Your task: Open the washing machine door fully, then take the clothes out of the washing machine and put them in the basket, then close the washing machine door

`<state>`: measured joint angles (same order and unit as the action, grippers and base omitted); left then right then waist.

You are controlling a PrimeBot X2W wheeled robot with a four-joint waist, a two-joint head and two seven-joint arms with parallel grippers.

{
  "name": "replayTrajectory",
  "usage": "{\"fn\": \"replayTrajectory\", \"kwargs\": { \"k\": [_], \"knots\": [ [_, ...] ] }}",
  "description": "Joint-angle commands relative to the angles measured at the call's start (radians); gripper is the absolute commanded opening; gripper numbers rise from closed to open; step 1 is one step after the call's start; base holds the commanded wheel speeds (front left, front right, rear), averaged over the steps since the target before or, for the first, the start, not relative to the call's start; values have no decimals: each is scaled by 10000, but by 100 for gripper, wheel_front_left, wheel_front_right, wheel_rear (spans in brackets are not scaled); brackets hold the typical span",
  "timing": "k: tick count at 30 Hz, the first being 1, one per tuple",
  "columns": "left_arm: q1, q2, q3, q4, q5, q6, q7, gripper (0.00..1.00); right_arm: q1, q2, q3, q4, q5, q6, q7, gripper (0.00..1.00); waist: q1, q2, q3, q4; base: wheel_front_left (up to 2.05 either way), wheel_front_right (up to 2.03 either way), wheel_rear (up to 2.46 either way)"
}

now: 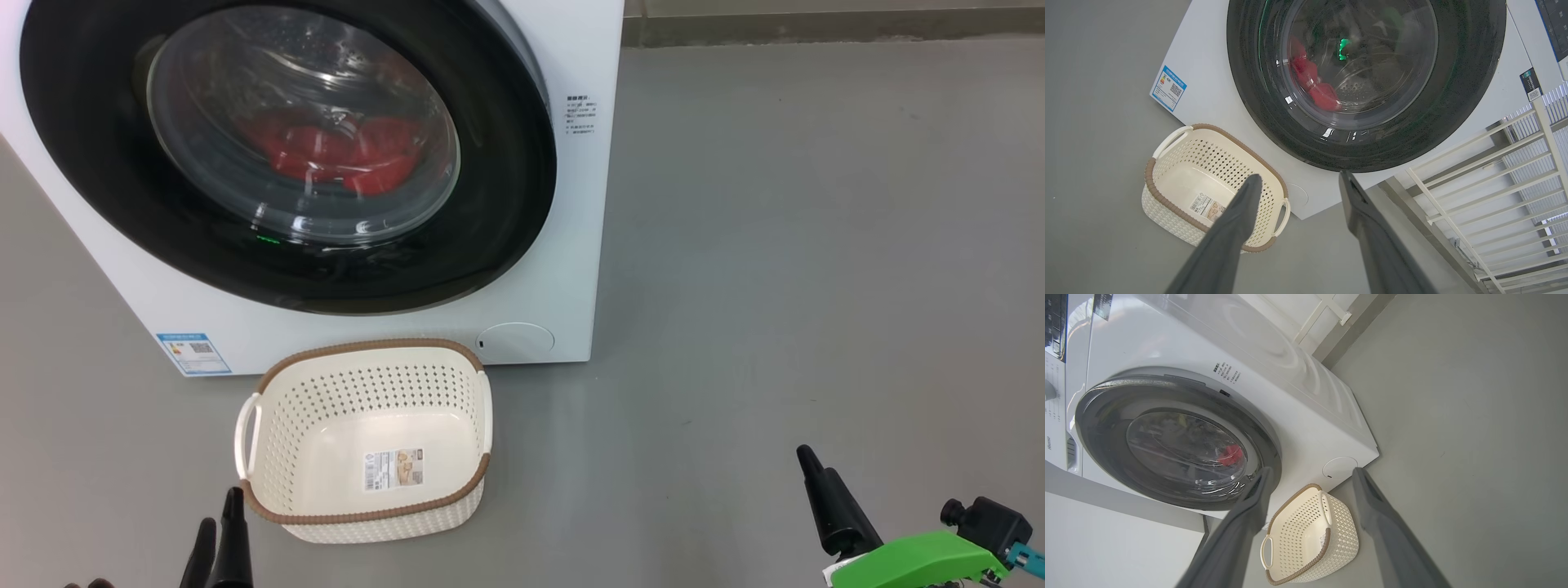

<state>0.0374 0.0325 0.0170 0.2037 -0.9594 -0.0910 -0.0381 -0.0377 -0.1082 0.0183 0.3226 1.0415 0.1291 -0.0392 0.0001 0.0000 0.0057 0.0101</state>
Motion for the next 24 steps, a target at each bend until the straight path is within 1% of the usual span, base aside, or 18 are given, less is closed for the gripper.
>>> {"fn": "replayTrajectory", "kwargs": {
  "k": [1,24],
  "knots": [
    [-155,198,100,-347,351,83,-140,100,-403,-199,145,-227,-326,7,-139,100,-1,0,5,2,0,0,0],
    [169,386,-160,-788,3145,354,-785,100,-424,-519,500,-229,-2943,9,-780,100,-1,0,10,-10,0,0,0]
  ]
}}
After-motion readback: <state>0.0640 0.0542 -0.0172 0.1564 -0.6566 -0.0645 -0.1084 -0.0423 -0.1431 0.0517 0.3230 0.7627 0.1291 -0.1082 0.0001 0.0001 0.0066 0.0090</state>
